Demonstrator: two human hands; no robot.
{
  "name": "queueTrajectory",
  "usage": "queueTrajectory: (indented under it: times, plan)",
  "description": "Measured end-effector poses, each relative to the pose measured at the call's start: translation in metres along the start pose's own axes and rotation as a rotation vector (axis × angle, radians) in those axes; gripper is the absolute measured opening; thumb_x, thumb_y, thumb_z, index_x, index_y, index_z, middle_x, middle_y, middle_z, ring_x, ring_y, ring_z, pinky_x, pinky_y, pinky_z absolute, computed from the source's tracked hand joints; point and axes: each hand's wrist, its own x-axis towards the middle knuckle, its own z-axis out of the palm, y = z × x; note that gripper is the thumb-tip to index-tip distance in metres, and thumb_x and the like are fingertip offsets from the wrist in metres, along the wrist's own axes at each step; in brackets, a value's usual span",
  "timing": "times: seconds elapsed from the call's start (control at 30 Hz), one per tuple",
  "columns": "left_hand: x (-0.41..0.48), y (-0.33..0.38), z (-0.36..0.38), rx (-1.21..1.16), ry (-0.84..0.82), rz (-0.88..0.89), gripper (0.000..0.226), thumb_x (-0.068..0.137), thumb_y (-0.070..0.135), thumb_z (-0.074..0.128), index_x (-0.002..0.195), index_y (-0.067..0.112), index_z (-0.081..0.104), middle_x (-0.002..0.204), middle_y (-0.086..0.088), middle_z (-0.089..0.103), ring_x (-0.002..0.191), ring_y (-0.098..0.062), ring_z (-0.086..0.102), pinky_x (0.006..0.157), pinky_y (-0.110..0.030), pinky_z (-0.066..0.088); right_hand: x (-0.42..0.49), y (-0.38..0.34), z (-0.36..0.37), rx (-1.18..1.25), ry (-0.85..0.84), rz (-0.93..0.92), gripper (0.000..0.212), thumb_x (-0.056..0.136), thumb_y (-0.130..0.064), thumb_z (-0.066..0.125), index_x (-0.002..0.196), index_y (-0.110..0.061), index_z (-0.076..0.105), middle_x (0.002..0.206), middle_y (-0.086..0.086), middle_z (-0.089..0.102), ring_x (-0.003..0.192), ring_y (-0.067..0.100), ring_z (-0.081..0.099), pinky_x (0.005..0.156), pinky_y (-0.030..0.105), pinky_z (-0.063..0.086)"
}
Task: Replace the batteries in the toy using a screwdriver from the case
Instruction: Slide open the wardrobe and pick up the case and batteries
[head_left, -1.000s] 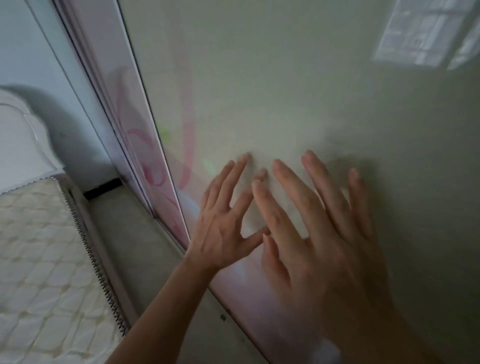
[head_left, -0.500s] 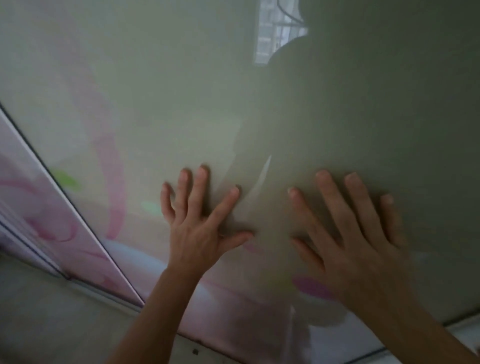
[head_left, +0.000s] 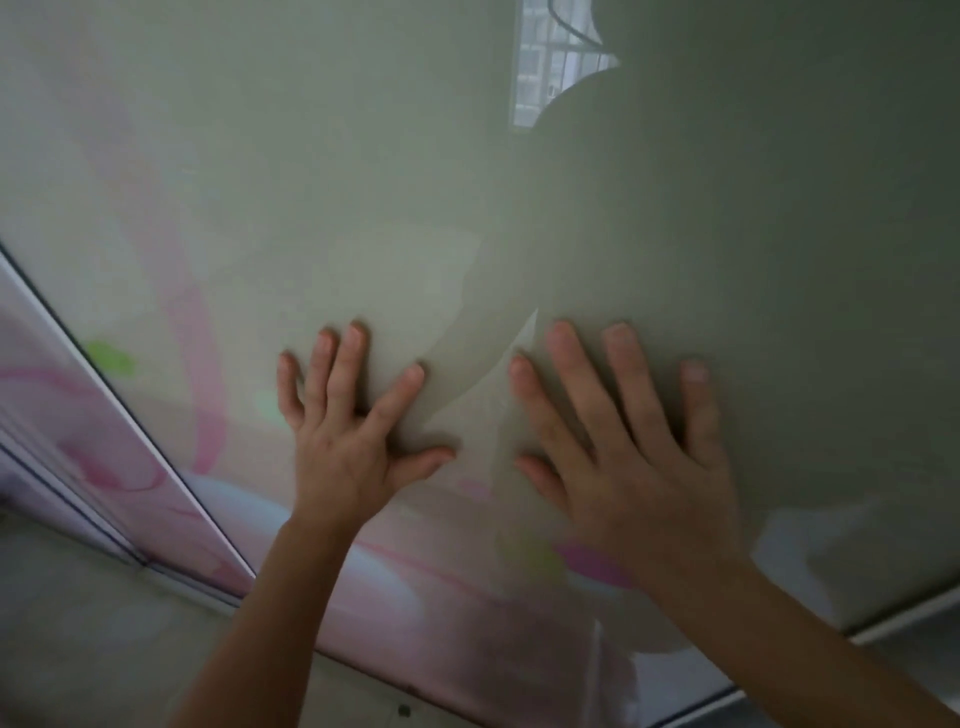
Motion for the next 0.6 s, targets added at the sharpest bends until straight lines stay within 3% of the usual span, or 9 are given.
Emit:
queueTrajectory:
  times: [0.17, 0.3, 0.37, 0.43, 0.6]
  plan:
    - [-0.008, -0.03, -0.031, 0.072, -0.158, -0.198, 0.074, 0.094, 0.067, 0.043, 0.156, 0.033, 0.022, 0.16, -0.025, 0.021, 0.152, -0.033, 0.015, 0.114, -0.065, 0.024, 0.038, -0.032, -0.008, 0.416, 0.079, -0.094, 0.051, 0.099, -0.027, 0.048, 0.15, -0.026, 0.043, 0.158, 0.006, 0.037, 0.147, 0.027, 0.033, 0.121, 0.047, 0.027]
    - [-0.017, -0.017, -0.06, 0.031, -0.257, -0.392, 0.075, 0.093, 0.055, 0.051, 0.155, 0.021, 0.027, 0.164, -0.017, 0.017, 0.152, -0.034, 0.016, 0.113, -0.064, 0.024, 0.059, -0.022, -0.02, 0.788, 0.043, -0.225, 0.064, 0.085, -0.008, 0.057, 0.147, -0.02, 0.048, 0.156, 0.011, 0.04, 0.148, 0.029, 0.032, 0.117, 0.047, 0.033]
    - [-0.02, 0.003, -0.066, 0.007, -0.265, -0.372, 0.074, 0.093, 0.053, 0.053, 0.154, 0.021, 0.026, 0.164, -0.017, 0.018, 0.151, -0.034, 0.018, 0.111, -0.065, 0.027, 0.065, -0.009, -0.029, 0.794, 0.114, -0.205, 0.049, 0.096, -0.012, 0.041, 0.143, -0.016, 0.053, 0.151, 0.012, 0.047, 0.145, 0.03, 0.038, 0.116, 0.047, 0.035]
    - [-0.019, 0.03, -0.067, -0.039, -0.263, -0.344, 0.076, 0.092, 0.053, 0.055, 0.154, 0.02, 0.025, 0.164, -0.017, 0.017, 0.152, -0.034, 0.018, 0.111, -0.065, 0.028, 0.068, 0.005, -0.033, 0.759, 0.133, -0.229, 0.049, 0.1, -0.016, 0.028, 0.141, -0.013, 0.055, 0.147, 0.013, 0.051, 0.143, 0.032, 0.041, 0.117, 0.047, 0.034]
    - [-0.005, 0.106, -0.055, -0.154, -0.254, -0.25, 0.081, 0.093, 0.058, 0.053, 0.154, 0.016, 0.02, 0.161, -0.018, 0.019, 0.151, -0.036, 0.018, 0.113, -0.066, 0.025, 0.068, 0.033, -0.03, 0.652, 0.178, -0.273, 0.045, 0.103, -0.016, 0.03, 0.136, -0.011, 0.06, 0.143, 0.015, 0.056, 0.14, 0.033, 0.044, 0.117, 0.047, 0.034]
